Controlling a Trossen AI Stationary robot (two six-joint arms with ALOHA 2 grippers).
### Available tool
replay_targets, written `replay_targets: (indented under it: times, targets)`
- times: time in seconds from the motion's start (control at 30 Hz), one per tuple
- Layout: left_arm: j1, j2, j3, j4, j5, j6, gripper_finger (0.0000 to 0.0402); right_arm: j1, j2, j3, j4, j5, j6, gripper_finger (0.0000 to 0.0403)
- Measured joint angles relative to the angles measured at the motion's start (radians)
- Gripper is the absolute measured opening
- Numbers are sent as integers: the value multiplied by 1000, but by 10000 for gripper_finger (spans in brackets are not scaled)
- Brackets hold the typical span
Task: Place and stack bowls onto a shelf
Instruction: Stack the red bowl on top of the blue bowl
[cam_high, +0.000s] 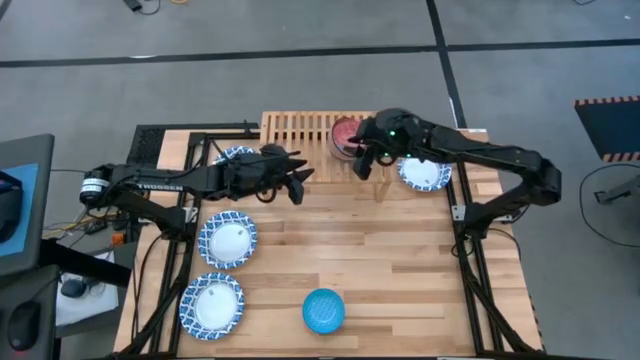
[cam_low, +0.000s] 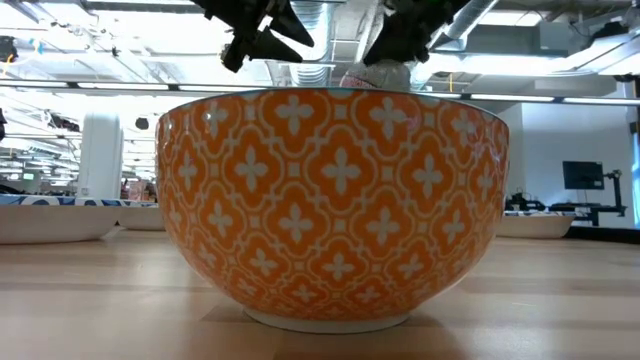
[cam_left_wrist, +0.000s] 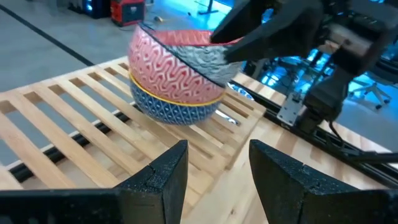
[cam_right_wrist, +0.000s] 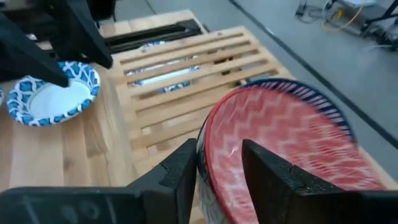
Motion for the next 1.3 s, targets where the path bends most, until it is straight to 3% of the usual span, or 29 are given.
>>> replay_targets:
  times: [0.2, 0.37, 0.57, 0.9, 1.3]
  targets:
    - [49, 19, 0, 45, -23, 11, 155, -14, -77, 0, 13, 2, 8, 173]
    - [115, 83, 2, 195, 70, 26, 155, -25, -114, 1, 15, 9, 11, 180]
    - [168, 168, 107, 201, 83, 62, 155, -99, -118, 1, -127, 73, 102, 180]
    - [245, 306, 342, 34, 132, 131, 155, -224, -121, 1, -174, 54, 132, 180]
    - [272, 362, 372, -65, 131, 60, 155, -255, -121, 1, -175, -1, 106, 180]
